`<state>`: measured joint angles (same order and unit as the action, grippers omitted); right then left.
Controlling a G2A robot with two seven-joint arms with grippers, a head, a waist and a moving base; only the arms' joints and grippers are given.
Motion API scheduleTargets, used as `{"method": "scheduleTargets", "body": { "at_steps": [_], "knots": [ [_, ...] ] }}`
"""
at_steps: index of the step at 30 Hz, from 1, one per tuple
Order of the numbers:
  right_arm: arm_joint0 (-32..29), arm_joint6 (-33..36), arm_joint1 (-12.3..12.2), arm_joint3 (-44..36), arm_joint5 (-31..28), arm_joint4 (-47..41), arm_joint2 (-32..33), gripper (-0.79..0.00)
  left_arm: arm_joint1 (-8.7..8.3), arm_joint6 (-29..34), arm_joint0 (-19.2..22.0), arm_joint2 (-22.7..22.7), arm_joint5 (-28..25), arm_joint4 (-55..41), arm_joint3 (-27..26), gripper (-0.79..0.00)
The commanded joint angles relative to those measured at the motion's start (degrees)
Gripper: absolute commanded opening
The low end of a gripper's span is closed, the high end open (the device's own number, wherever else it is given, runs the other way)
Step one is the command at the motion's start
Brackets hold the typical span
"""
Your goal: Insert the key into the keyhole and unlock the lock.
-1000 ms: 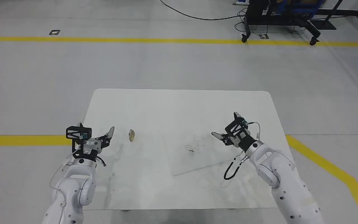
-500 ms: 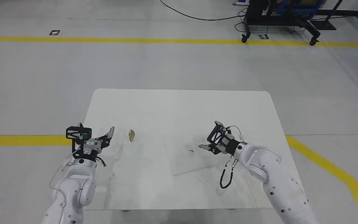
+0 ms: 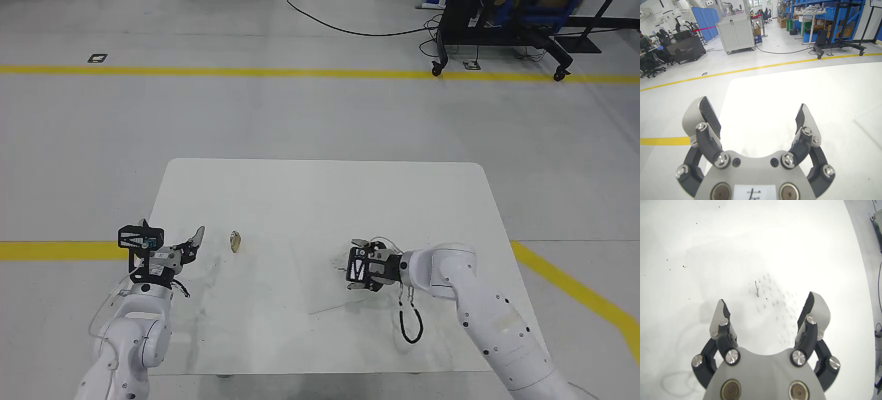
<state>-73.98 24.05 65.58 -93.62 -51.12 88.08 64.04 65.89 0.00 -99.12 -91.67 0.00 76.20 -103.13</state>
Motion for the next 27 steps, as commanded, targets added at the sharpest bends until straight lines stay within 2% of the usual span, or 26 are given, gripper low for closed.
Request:
{"method": "scheduleTargets", "body": {
  "at_steps": [1, 4, 11, 13, 15, 22, 27],
  "knots": [
    [0.3, 0.2, 0.1, 0.2, -0.2, 0.6, -1.1, -0.413, 0.00, 0.0, 0.0, 0.0, 0.0, 0.0, 0.0, 0.000],
    [1.3, 0.4, 0.3, 1.5, -0.3, 0.5, -2.7, -0.416, 0.00, 0.0, 0.0, 0.0, 0.0, 0.0, 0.0, 0.000],
    [3.7, 0.4, 0.8, 3.6, 0.9, -0.3, -5.5, -0.483, 0.00, 0.0, 0.0, 0.0, 0.0, 0.0, 0.0, 0.000],
    [4.0, 0.1, 0.9, 3.8, 1.2, -0.4, -6.0, -0.594, 0.00, 0.0, 0.0, 0.0, 0.0, 0.0, 0.0, 0.000],
    [4.2, 0.0, 0.9, 3.9, 1.7, -0.2, -6.2, -0.785, 0.00, 0.0, 0.0, 0.0, 0.0, 0.0, 0.0, 0.000],
    [3.8, -3.5, 0.4, 3.0, 0.5, 0.0, -5.5, -0.785, 0.00, 0.0, 0.0, 0.0, 0.0, 0.0, 0.0, 0.000],
    [2.6, -11.6, -0.4, 3.1, -1.6, 0.9, -3.7, -0.785, 0.00, 0.0, 0.0, 0.0, 0.0, 0.0, 0.0, 0.000]
  ]
}}
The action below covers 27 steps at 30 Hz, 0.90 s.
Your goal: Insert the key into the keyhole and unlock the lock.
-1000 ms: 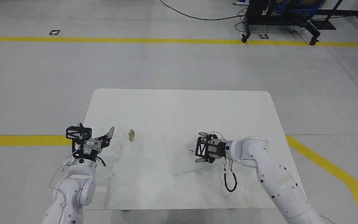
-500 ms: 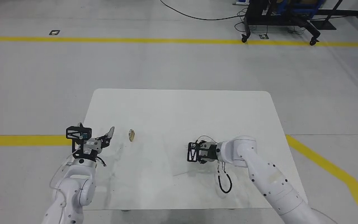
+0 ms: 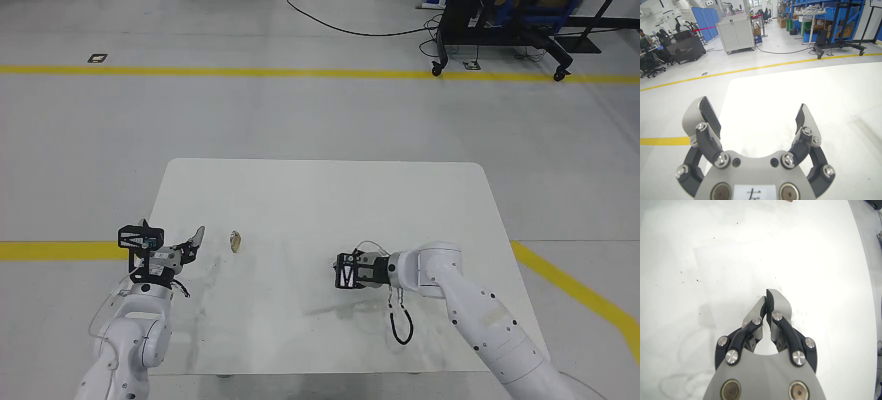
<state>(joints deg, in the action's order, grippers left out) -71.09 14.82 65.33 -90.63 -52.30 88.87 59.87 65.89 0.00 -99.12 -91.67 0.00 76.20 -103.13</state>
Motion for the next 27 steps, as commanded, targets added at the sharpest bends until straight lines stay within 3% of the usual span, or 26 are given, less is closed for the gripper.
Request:
{"method": "scheduleTargets", "body": {
  "at_steps": [1, 15, 18, 23, 27],
  "knots": [
    [-0.7, -4.7, -0.4, 0.6, -0.9, 0.2, 1.2, -0.785, 0.00, 0.0, 0.0, 0.0, 0.0, 0.0, 0.0, 0.000],
    [-1.0, -5.8, -0.5, 0.7, -0.8, -0.1, 1.4, -0.785, -0.01, -0.1, 0.0, 0.2, -0.4, 0.5, -0.3, 0.000],
    [-1.0, -9.4, -0.6, 0.8, -0.8, -0.1, 1.2, -0.785, -0.04, -0.8, -1.6, 1.2, 0.1, 5.5, -4.2, 0.000],
    [-0.1, -14.4, -0.7, 3.1, -0.8, 1.3, 0.7, -0.785, -0.40, -0.6, -4.6, 4.3, -5.1, 16.1, -12.1, 0.000],
    [0.9, -18.5, -0.7, 5.7, -0.4, 1.8, 0.2, -0.785, -0.34, 1.6, -4.5, 8.7, -7.4, 21.8, -15.5, 0.000]
  ]
}}
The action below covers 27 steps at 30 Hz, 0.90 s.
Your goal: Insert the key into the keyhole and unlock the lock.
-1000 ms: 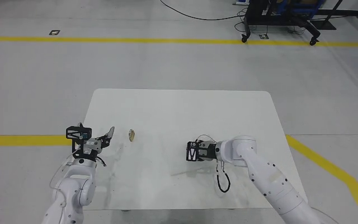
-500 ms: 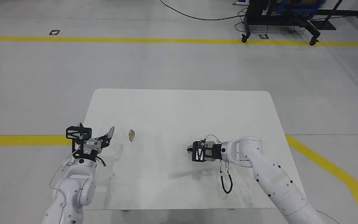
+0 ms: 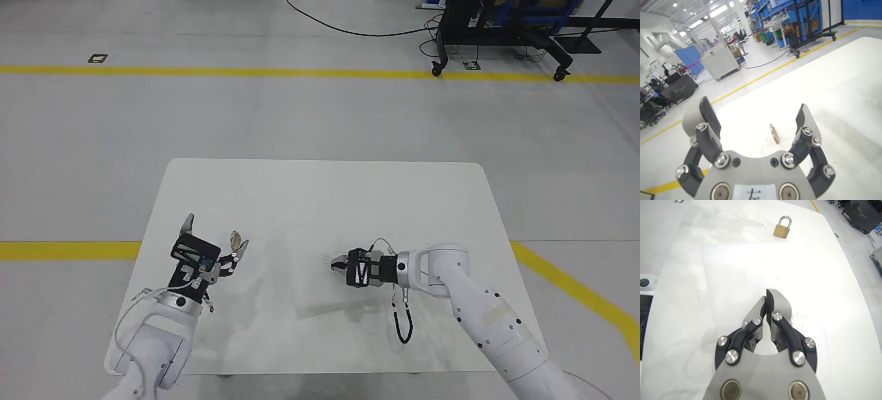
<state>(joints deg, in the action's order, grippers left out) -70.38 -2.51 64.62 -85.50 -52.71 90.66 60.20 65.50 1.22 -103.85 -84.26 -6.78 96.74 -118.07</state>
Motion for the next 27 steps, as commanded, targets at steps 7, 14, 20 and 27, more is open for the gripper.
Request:
{"method": "scheduleTargets", "body": {
  "at_steps": [7, 14, 20, 27],
  "knots": [
    [1.7, -7.6, 0.0, 4.7, 0.7, 1.7, -1.1, -0.785, 0.59, 7.1, 6.3, 10.9, -3.1, 13.4, 1.4, 0.000],
    [2.8, -14.0, -0.5, 8.1, 0.2, 3.4, -0.9, -0.785, 1.83, 14.0, 13.2, 18.5, -2.3, 19.1, 6.5, 0.000],
    [4.5, -16.6, -0.5, 10.7, -0.2, 4.4, -2.1, -0.785, 3.14, 18.3, 17.9, 23.7, -0.5, 21.5, 11.7, 0.000],
    [6.8, -18.6, -0.2, 13.6, -0.9, 4.1, -3.6, -0.785, 4.37, 21.1, 22.3, 26.2, -0.7, 19.7, 16.9, 0.000]
  ]
}}
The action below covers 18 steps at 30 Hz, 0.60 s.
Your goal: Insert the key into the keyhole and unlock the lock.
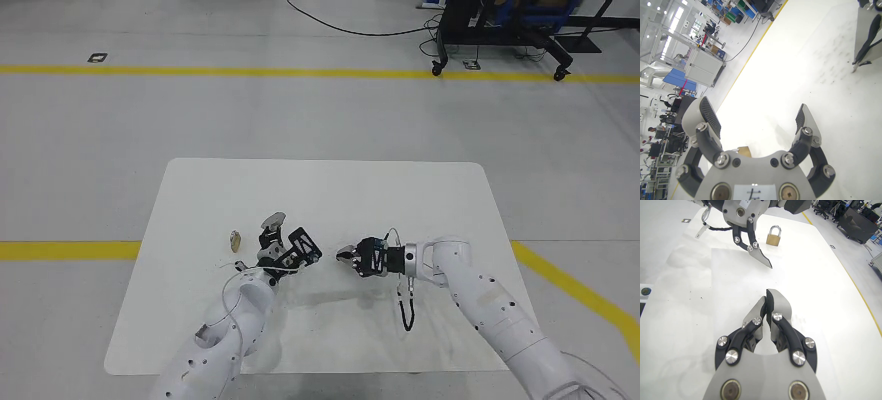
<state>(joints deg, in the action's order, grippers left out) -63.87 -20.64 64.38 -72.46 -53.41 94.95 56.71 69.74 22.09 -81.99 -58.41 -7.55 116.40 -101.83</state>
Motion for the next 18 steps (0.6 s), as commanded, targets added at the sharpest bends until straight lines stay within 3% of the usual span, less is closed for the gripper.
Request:
{"method": "scheduleTargets", "body": {
  "at_steps": [1, 18],
  "knots": [
    [0.6, -1.1, 0.1, 1.1, -0.4, -0.6, -0.2, -0.785, 0.26, 0.6, 0.8, 0.6, 0.3, 0.2, 1.2, 0.000],
    [4.0, -9.7, 0.3, 8.8, -1.9, -4.8, -1.0, -0.785, 1.65, 1.6, 3.9, 1.6, 0.9, -1.1, 5.2, 0.000]
  ]
}}
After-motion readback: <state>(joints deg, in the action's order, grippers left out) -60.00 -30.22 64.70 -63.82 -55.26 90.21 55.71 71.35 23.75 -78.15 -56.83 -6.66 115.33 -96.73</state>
